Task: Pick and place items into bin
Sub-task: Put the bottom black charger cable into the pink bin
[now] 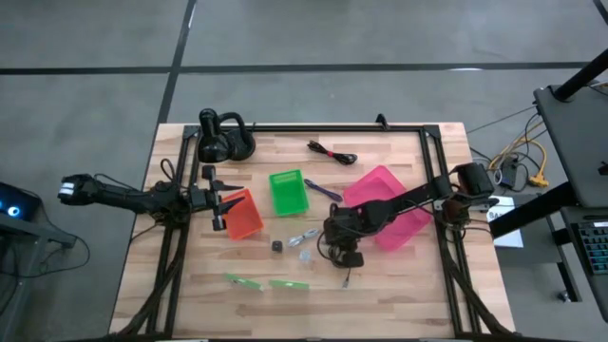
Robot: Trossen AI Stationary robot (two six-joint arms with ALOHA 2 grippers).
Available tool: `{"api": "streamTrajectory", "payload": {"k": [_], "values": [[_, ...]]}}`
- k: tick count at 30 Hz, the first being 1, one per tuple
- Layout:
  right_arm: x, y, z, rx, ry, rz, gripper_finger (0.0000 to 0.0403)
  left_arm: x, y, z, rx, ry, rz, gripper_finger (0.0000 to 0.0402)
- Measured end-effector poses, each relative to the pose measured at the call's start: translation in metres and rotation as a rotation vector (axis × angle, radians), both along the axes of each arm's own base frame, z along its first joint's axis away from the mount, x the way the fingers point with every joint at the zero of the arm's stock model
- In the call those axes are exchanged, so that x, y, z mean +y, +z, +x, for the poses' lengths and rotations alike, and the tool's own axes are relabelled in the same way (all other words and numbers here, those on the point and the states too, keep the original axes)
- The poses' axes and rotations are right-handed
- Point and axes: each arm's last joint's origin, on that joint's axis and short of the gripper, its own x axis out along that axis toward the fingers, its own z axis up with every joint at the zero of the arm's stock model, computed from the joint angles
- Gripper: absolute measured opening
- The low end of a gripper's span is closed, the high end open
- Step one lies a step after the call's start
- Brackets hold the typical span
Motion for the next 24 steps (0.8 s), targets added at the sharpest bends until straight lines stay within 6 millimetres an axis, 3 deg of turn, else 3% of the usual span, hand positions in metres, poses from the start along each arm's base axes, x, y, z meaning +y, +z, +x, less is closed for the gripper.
{"api": "streamTrajectory", "payload": {"k": [24], "values": [[-0.001, 0.018, -0.004, 0.156, -0.034, -0.023, 0.0031, 0.0, 0.0, 0.0, 0.0, 0.0, 0.0, 0.0113]]}}
